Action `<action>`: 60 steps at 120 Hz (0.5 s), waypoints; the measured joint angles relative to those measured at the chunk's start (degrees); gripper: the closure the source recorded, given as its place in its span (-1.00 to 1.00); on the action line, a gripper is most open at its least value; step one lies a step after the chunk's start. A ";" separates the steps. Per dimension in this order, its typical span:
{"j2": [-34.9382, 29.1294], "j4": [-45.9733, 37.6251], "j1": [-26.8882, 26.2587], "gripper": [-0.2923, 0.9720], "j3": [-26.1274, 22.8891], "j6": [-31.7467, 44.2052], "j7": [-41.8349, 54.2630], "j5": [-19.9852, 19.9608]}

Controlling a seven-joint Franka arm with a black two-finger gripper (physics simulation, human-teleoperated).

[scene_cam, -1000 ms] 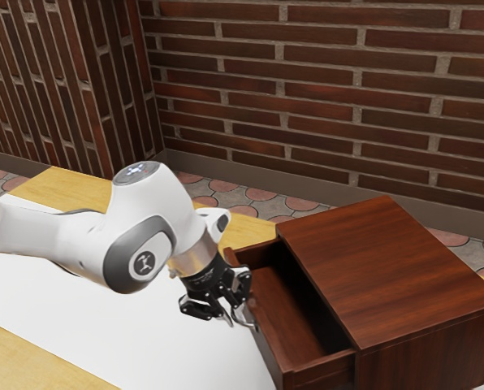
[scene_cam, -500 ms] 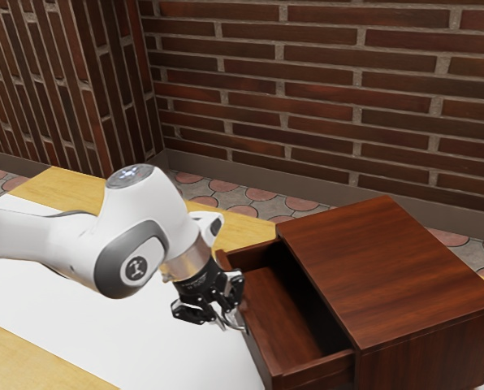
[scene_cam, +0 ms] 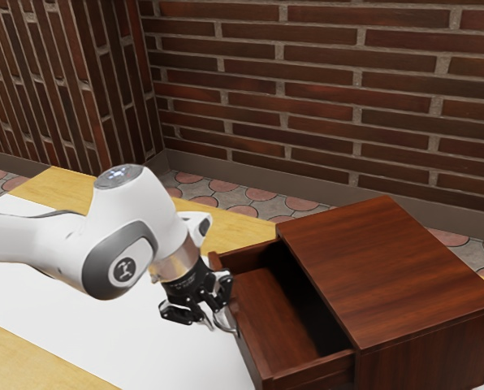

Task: Pull the drawer handle with one arm to open the drawer

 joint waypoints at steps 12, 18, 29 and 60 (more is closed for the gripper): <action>-0.26 -0.26 0.01 0.54 0.01 -0.17 -0.09 0.00; -0.50 -0.46 0.01 0.54 0.01 -0.24 -0.14 0.01; -0.89 -0.68 0.00 0.54 0.01 -0.36 -0.21 0.01; -1.39 -0.74 0.01 0.54 0.10 -0.75 -0.33 -0.01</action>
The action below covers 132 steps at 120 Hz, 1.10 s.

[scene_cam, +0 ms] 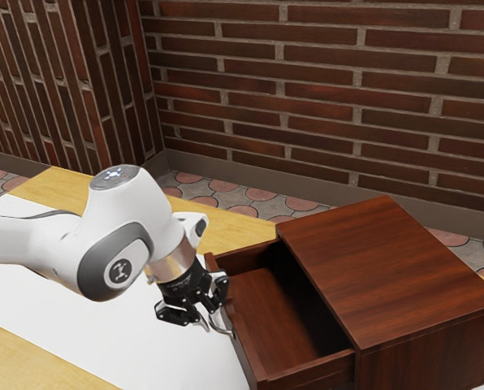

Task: Pull the drawer handle with one arm to open the drawer

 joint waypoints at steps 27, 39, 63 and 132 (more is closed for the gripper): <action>-1.12 -0.28 -0.04 0.53 0.77 -0.83 -0.03 0.00; -1.54 -0.50 -0.06 0.53 0.86 -1.16 -0.02 0.01; -3.84 -0.76 -0.49 0.49 1.98 -2.23 0.10 0.03; -15.25 20.79 -3.60 -0.42 20.91 -40.47 3.11 16.50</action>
